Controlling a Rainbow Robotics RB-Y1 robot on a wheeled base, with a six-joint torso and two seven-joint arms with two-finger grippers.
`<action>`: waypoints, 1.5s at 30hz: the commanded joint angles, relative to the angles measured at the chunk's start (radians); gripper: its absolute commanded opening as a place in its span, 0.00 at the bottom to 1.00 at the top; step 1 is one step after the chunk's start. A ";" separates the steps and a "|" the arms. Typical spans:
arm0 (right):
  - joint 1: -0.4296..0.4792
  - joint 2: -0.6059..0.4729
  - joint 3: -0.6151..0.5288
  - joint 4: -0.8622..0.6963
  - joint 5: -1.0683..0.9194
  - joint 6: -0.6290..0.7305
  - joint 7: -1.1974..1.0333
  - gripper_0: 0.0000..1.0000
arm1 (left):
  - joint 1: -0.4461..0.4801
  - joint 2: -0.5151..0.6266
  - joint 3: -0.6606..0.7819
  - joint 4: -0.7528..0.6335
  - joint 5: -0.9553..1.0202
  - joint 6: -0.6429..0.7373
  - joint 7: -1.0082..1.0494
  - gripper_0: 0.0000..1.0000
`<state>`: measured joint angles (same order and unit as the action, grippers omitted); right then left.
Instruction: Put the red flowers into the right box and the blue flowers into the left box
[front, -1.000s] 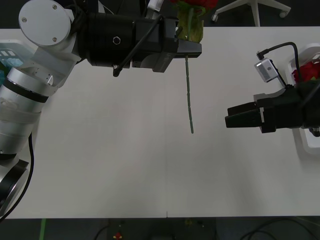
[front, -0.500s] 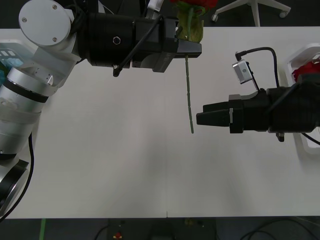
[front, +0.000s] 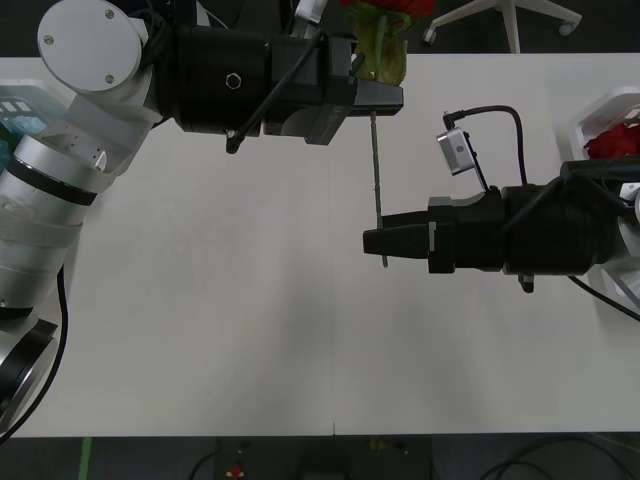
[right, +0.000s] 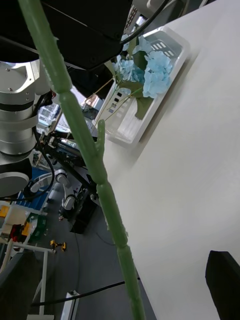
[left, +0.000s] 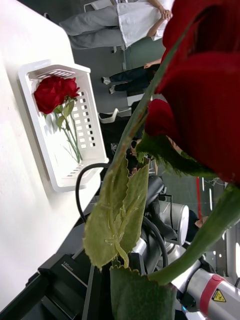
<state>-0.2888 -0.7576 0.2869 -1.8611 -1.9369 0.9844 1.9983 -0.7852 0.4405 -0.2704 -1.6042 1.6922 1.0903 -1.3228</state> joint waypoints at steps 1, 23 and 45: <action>-0.041 0.035 0.023 -0.038 0.018 -0.033 -0.046 0.78 | -0.045 -0.006 -0.012 -0.013 0.014 -0.012 -0.010 0.00; -0.067 0.044 0.054 -0.038 0.018 -0.075 -0.122 0.00 | -0.045 -0.006 -0.012 -0.013 0.014 -0.012 -0.010 0.95; -0.069 -0.020 0.052 -0.036 0.056 -0.069 -0.219 0.00 | -0.011 -0.017 -0.009 -0.013 0.015 -0.018 -0.013 1.00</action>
<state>-0.3189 -0.7402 0.3382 -1.8613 -1.9103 0.9180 1.8632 -0.7848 0.4405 -0.2705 -1.6031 1.6922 1.0888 -1.3228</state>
